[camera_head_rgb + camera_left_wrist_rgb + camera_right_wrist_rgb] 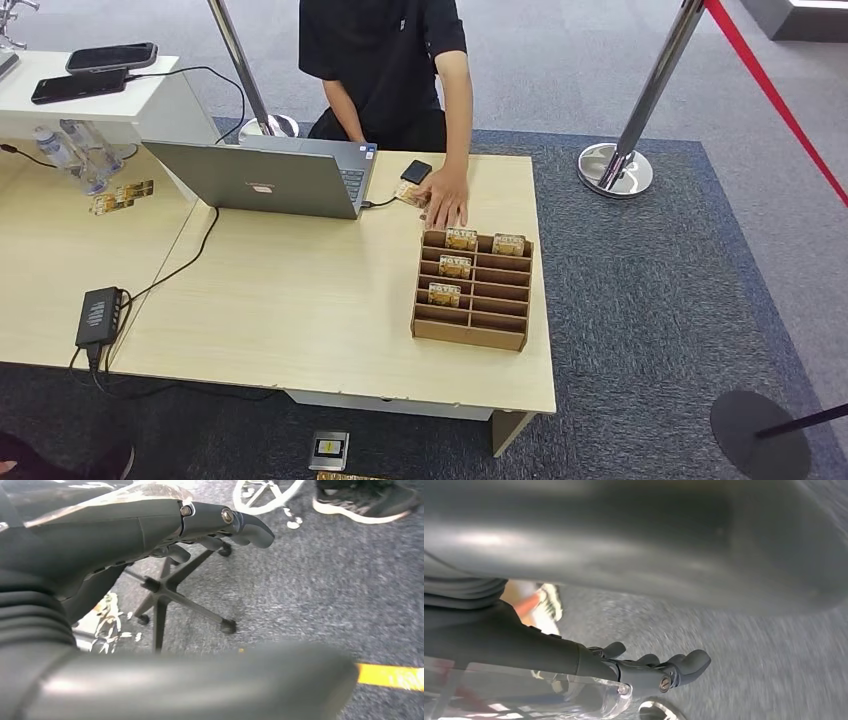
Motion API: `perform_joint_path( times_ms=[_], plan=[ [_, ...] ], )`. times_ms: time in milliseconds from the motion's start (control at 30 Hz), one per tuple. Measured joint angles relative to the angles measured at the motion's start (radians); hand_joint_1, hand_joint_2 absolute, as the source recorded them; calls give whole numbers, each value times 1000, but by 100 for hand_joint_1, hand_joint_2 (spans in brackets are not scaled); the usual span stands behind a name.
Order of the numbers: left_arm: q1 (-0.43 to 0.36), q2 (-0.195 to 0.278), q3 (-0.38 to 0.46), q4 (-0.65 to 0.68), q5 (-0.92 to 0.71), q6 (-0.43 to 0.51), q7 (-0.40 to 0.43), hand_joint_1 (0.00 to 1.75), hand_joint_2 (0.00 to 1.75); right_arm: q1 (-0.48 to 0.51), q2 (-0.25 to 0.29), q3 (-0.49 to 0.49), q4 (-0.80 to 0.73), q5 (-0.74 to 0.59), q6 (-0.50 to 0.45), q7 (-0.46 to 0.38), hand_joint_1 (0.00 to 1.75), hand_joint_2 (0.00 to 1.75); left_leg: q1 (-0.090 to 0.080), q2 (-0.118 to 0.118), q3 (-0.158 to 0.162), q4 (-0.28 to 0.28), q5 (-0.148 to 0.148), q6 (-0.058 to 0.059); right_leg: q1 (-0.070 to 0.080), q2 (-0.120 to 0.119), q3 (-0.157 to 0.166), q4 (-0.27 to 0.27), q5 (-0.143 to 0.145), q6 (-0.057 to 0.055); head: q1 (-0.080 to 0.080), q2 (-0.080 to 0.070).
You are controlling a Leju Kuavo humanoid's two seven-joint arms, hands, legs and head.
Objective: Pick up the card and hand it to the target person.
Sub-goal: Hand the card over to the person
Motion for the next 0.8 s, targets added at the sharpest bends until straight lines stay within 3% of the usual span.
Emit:
perform_joint_path(
  times_ms=[67,200,433,800],
  plan=[
    [0,1,-2,0,-15,-17,-16,0,175,3,6,22,25,39,63,16,0,0,0,0,0,0,0,0,0,0,0,0,0,0,0,0],
    [1,3,-14,1,-43,-39,-42,0,175,0,16,77,55,93,160,25,0,175,0,0,0,0,0,0,0,0,0,0,0,0,0,0],
    [4,9,-50,1,-51,-52,-42,0,175,-9,22,164,70,122,234,-10,0,175,0,0,0,0,0,0,0,0,0,0,0,0,0,0],
    [44,52,-213,-13,159,-139,-14,0,175,31,-8,347,67,-90,293,-20,0,175,0,0,0,0,0,0,0,0,0,0,0,0,0,0]
  ],
)
